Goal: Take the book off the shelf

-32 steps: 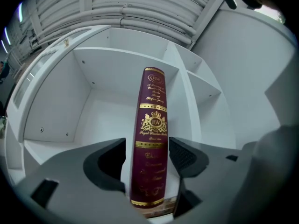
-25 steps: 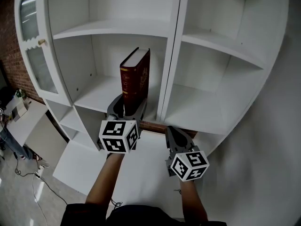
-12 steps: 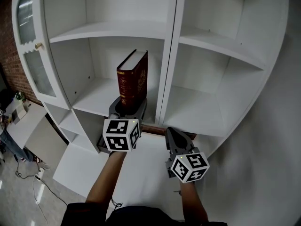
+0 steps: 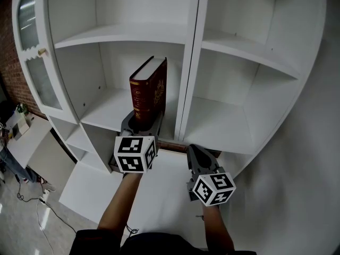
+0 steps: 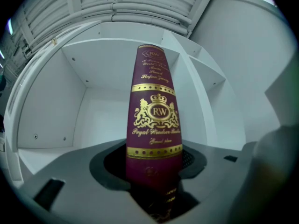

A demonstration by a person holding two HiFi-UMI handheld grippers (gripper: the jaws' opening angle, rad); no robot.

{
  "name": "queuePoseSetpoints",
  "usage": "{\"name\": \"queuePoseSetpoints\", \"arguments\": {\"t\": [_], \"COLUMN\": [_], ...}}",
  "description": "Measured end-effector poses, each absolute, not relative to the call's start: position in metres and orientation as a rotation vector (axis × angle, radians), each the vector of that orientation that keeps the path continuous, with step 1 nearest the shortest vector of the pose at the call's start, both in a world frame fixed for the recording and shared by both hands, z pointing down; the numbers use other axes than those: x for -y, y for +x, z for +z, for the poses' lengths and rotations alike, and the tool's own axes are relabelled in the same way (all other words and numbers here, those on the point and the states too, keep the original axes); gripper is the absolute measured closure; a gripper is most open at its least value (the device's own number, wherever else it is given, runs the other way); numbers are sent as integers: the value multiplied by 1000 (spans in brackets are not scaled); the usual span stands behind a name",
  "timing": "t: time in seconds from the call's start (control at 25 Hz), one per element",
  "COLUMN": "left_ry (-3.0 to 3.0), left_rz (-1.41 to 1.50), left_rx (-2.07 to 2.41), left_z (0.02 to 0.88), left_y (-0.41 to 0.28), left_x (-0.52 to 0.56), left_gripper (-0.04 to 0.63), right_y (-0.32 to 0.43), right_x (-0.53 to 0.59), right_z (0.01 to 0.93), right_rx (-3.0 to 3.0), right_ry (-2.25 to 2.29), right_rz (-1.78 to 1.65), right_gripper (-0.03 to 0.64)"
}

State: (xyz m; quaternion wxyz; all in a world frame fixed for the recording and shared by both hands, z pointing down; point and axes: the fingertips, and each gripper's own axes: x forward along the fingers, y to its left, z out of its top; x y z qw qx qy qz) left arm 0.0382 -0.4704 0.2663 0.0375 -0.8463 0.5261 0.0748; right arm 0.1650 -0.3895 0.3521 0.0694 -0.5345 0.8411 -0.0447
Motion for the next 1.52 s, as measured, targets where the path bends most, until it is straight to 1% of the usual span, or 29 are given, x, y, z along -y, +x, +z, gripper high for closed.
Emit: {"name": "queuePoseSetpoints", "arguments": {"t": [0.84,1.52], "left_ry": [-2598,-2647], "left_rz": [294,312], "left_rx": [-1550,-1486], "left_z": [260,255], "left_y": [36,13], "left_x": [451,421], "left_gripper": [360,360], "right_y": [155,140], "right_x": [387,374], "right_z": [353,351], "right_rx": [-2550,-2558], "right_ry": [-1605,-1635], "right_rz": [-130,-111], "right_gripper": [598,598]}}
